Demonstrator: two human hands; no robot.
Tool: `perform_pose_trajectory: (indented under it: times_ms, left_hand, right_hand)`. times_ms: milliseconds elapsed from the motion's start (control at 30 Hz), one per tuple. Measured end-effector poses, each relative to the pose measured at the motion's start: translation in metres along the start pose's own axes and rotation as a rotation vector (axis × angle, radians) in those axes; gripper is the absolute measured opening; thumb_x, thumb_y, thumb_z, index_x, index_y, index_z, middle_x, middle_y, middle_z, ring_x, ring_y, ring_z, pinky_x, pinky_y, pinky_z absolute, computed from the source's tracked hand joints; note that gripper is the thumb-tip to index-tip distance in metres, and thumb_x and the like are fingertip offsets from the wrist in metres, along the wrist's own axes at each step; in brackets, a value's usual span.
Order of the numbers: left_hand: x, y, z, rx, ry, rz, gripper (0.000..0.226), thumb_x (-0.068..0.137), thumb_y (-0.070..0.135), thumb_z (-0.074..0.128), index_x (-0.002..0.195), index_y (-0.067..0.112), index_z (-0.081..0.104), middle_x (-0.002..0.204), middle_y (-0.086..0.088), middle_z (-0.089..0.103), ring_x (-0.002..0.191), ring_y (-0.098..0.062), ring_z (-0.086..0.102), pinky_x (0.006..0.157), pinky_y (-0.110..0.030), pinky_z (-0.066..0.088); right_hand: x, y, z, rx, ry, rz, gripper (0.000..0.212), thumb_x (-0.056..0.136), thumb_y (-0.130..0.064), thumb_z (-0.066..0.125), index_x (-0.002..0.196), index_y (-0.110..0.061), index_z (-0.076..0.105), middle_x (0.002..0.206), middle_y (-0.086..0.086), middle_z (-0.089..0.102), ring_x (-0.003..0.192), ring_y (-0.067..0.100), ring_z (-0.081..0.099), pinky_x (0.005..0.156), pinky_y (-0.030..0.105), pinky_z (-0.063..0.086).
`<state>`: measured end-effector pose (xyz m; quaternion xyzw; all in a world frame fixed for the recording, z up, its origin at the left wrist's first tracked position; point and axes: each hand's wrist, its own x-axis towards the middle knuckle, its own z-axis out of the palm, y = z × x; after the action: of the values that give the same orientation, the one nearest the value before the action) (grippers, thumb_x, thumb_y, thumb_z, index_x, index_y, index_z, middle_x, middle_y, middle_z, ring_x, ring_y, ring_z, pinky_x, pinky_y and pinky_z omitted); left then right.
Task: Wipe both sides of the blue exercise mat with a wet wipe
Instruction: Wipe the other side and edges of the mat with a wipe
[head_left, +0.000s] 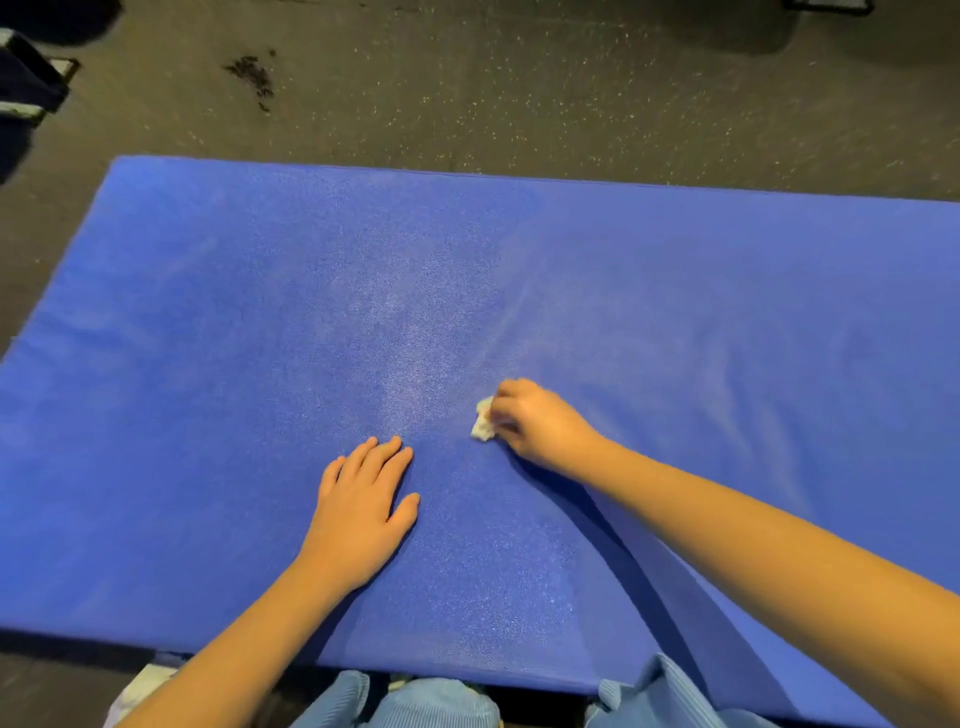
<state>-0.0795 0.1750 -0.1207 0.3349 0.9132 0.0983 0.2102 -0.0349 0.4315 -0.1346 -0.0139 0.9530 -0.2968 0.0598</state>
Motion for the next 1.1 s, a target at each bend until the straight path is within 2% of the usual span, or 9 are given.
perform_pose_trajectory:
  times_ms: [67, 133, 267, 400, 500, 667, 867, 1000, 1100]
  left_hand:
    - [0.007, -0.003, -0.004, -0.012, 0.022, 0.026, 0.075, 0.083, 0.058, 0.023, 0.134, 0.014, 0.055, 0.143, 0.0, 0.048, 0.136, -0.02, 0.034, 0.111, -0.044, 0.024]
    - [0.017, -0.007, -0.009, 0.007, 0.012, 0.053, 0.076, 0.083, 0.058, 0.024, 0.135, 0.013, 0.054, 0.143, -0.001, 0.046, 0.137, -0.02, 0.032, 0.113, -0.047, 0.026]
    - [0.033, -0.01, -0.016, 0.084, -0.148, -0.011, 0.096, 0.071, 0.069, 0.003, 0.153, 0.023, 0.025, 0.161, 0.006, 0.013, 0.15, -0.019, 0.004, 0.119, -0.042, 0.005]
    - [0.032, -0.004, -0.017, 0.115, -0.197, -0.044, 0.098, 0.068, 0.068, -0.006, 0.155, 0.027, 0.015, 0.162, 0.009, 0.003, 0.15, -0.017, -0.004, 0.119, -0.041, 0.002]
    - [0.032, -0.003, -0.019, 0.145, -0.222, -0.054, 0.099, 0.067, 0.067, -0.008, 0.155, 0.028, 0.013, 0.162, 0.01, 0.002, 0.15, -0.016, -0.005, 0.119, -0.04, 0.002]
    - [0.036, -0.004, -0.022, 0.179, -0.247, -0.039, 0.099, 0.067, 0.067, -0.009, 0.155, 0.028, 0.013, 0.162, 0.009, 0.002, 0.15, -0.017, -0.003, 0.12, -0.04, 0.005]
    - [0.037, -0.004, -0.025, 0.199, -0.29, -0.035, 0.099, 0.067, 0.068, -0.011, 0.155, 0.028, 0.01, 0.162, 0.01, 0.0, 0.15, -0.017, -0.005, 0.12, -0.039, 0.004]
    - [0.039, -0.004, -0.031, 0.206, -0.336, -0.023, 0.101, 0.065, 0.068, -0.012, 0.155, 0.027, 0.005, 0.162, 0.01, -0.005, 0.149, -0.017, -0.008, 0.121, -0.039, 0.004]
    - [0.041, -0.004, -0.039, 0.22, -0.42, -0.006, 0.103, 0.063, 0.069, -0.011, 0.155, 0.027, 0.001, 0.162, 0.009, -0.01, 0.149, -0.017, -0.01, 0.121, -0.039, 0.004]
  right_hand:
    - [0.007, 0.0, 0.002, 0.01, 0.114, 0.079, 0.006, 0.08, -0.002, 0.062, 0.077, 0.002, 0.065, 0.083, 0.019, 0.057, 0.077, 0.04, 0.056, 0.06, 0.04, 0.047]
    - [-0.003, -0.017, 0.009, 0.064, 0.104, -0.007, 0.006, 0.076, 0.0, 0.064, 0.071, -0.002, 0.066, 0.079, 0.017, 0.059, 0.071, 0.036, 0.058, 0.061, 0.032, 0.046]
    - [-0.018, -0.023, 0.011, 0.07, -0.117, -0.22, 0.015, 0.085, -0.013, 0.059, 0.075, -0.004, 0.068, 0.086, 0.013, 0.06, 0.075, 0.033, 0.059, 0.063, 0.034, 0.05]
    - [0.022, 0.006, -0.002, -0.041, 0.003, -0.06, 0.01, 0.08, 0.0, 0.061, 0.071, -0.001, 0.066, 0.078, 0.018, 0.057, 0.071, 0.038, 0.058, 0.057, 0.041, 0.051]
    - [0.034, 0.0, 0.0, -0.029, 0.054, 0.105, 0.016, 0.085, -0.001, 0.057, 0.082, -0.006, 0.072, 0.087, 0.016, 0.06, 0.085, 0.037, 0.058, 0.067, 0.039, 0.049]
    - [0.017, -0.027, 0.005, 0.041, -0.232, -0.208, 0.017, 0.086, -0.016, 0.056, 0.08, -0.007, 0.069, 0.083, 0.015, 0.059, 0.076, 0.035, 0.06, 0.063, 0.037, 0.049]
    - [0.063, 0.005, 0.0, -0.054, 0.105, 0.105, 0.013, 0.085, -0.002, 0.059, 0.075, 0.004, 0.063, 0.082, 0.021, 0.054, 0.073, 0.037, 0.056, 0.056, 0.034, 0.037]
    - [0.046, -0.018, 0.018, -0.023, -0.117, -0.174, 0.016, 0.084, -0.008, 0.063, 0.069, -0.001, 0.063, 0.076, 0.018, 0.054, 0.063, 0.034, 0.055, 0.053, 0.033, 0.042]
    - [0.072, 0.006, -0.003, -0.101, -0.081, -0.089, 0.009, 0.086, -0.007, 0.06, 0.083, -0.001, 0.067, 0.088, 0.016, 0.057, 0.081, 0.036, 0.059, 0.061, 0.034, 0.045]
